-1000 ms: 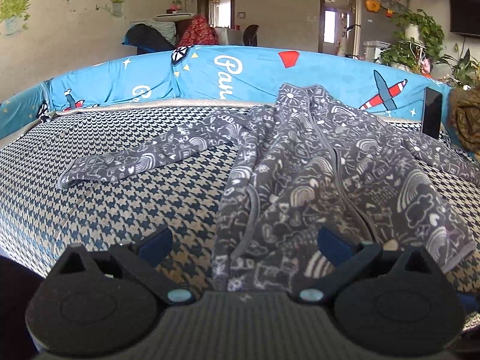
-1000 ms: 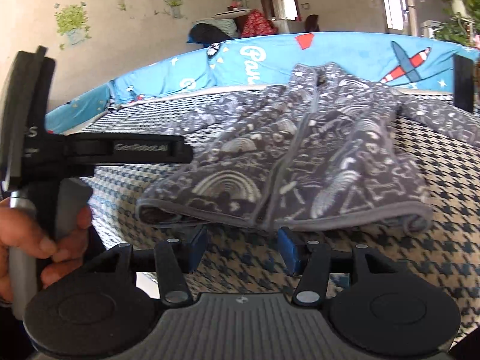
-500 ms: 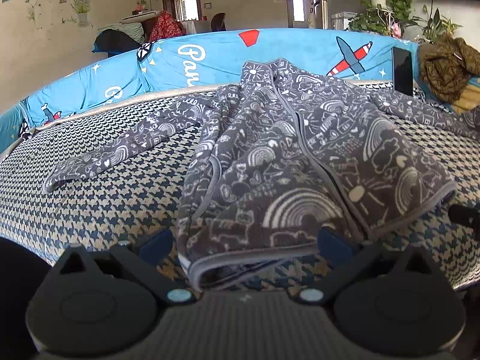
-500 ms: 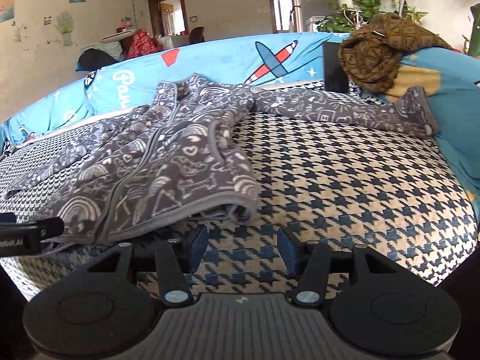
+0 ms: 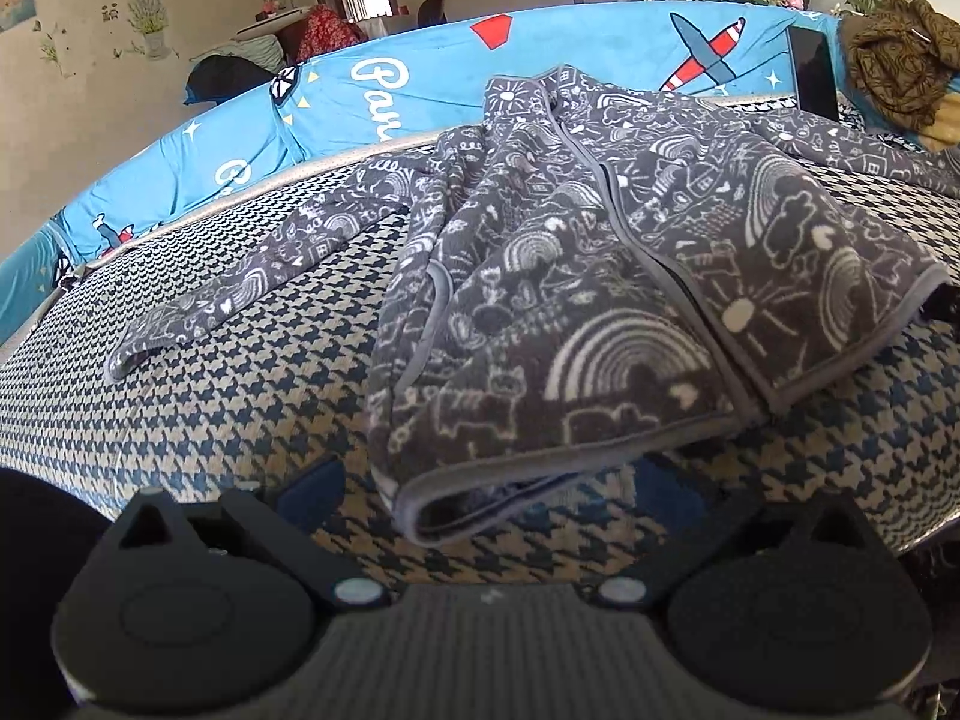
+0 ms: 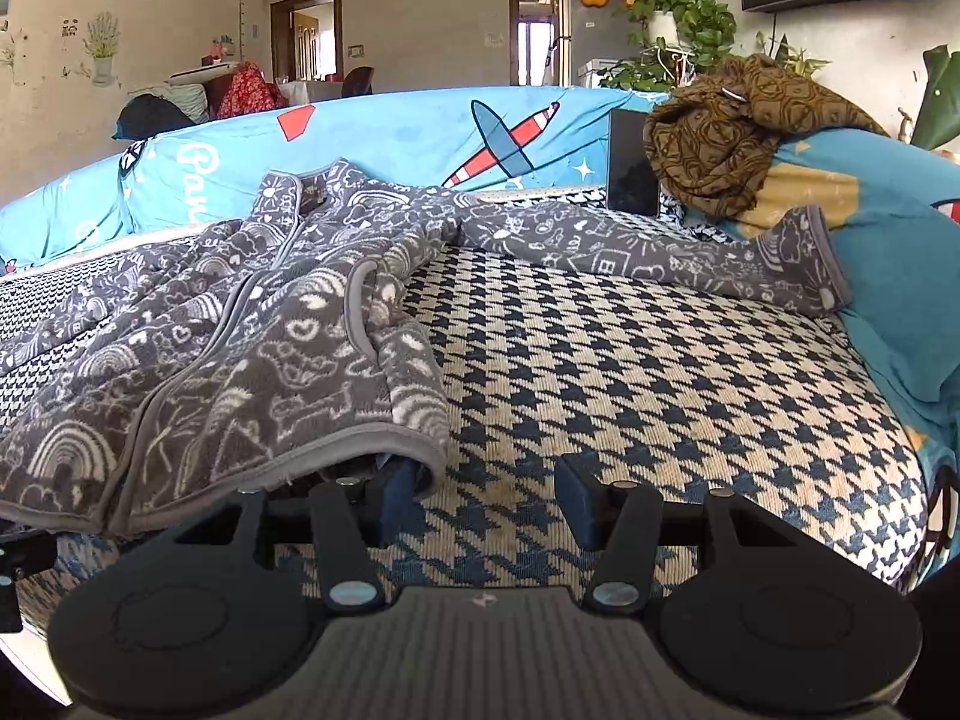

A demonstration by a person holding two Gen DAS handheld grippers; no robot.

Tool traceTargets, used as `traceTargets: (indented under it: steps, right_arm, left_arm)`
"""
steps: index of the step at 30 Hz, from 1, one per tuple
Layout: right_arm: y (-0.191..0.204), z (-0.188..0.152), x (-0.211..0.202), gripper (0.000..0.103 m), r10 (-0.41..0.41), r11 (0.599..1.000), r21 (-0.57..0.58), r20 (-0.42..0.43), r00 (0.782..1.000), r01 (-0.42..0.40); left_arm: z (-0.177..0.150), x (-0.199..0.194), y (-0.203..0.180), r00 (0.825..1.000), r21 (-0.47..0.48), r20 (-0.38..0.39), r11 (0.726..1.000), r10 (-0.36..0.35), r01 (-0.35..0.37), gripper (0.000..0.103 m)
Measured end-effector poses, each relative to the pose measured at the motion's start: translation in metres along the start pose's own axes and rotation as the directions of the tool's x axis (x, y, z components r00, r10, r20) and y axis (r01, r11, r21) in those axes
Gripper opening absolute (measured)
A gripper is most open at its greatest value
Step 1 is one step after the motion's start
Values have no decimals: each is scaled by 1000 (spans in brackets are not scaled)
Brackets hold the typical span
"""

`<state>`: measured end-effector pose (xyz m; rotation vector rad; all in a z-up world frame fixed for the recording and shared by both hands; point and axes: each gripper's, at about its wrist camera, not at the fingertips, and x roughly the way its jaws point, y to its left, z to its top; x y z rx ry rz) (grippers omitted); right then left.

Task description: Fold clothes

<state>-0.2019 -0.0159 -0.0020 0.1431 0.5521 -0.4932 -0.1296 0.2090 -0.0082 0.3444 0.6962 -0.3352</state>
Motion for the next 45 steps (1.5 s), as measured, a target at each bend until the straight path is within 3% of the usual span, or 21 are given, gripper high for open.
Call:
traceTargets:
  steps: [3,9,13,15,17,19,22,28,32,40,45]
  right_arm:
    - [0,7,0,51,0,1000,-3,40,999,0]
    - [-5,23,5,51,34,998,43,75,997,-37]
    - [-5,33,12,51,46,998,41,87,995,-50]
    - [-3,36,20,51,60,998,32,64,996,-63]
    - [0,36,29,51,62,998,23,28,998,-62]
    - [1,33,33,51,47,999,16,11,999,-48]
    - [-6,32,30,51,26,998,50,27,999,-27]
    - [-24,34,23,51,-25,988,155,70,997,14]
    - [-25,35,21,50,-25,985,170,85,996,11]
    - [-27,38,20,38,10,978,207,91,996,-28]
    - [-32,40,17,36,3,970,243,109,994,-29]
  left_arm:
    - [5,-5,10,999,-62,49,998,-22,25,103]
    - [14,-6,26,995,-141,95,990,15,-2,103]
    - [22,7,42,994,-212,78,975,80,-62,103]
    - [25,20,46,995,-227,18,969,99,-92,103]
    - [22,22,51,997,-253,-19,964,77,-79,103]
    - [18,12,55,999,-288,17,957,31,-24,103]
    - [14,5,53,999,-270,42,962,-18,29,103]
    - [-1,0,36,997,-143,16,987,-70,72,103]
    - [-9,4,25,999,-47,-21,999,-26,25,103]
    - [-9,12,38,998,-116,-53,992,40,-46,103]
    - [0,17,52,993,-201,-9,973,115,-115,103]
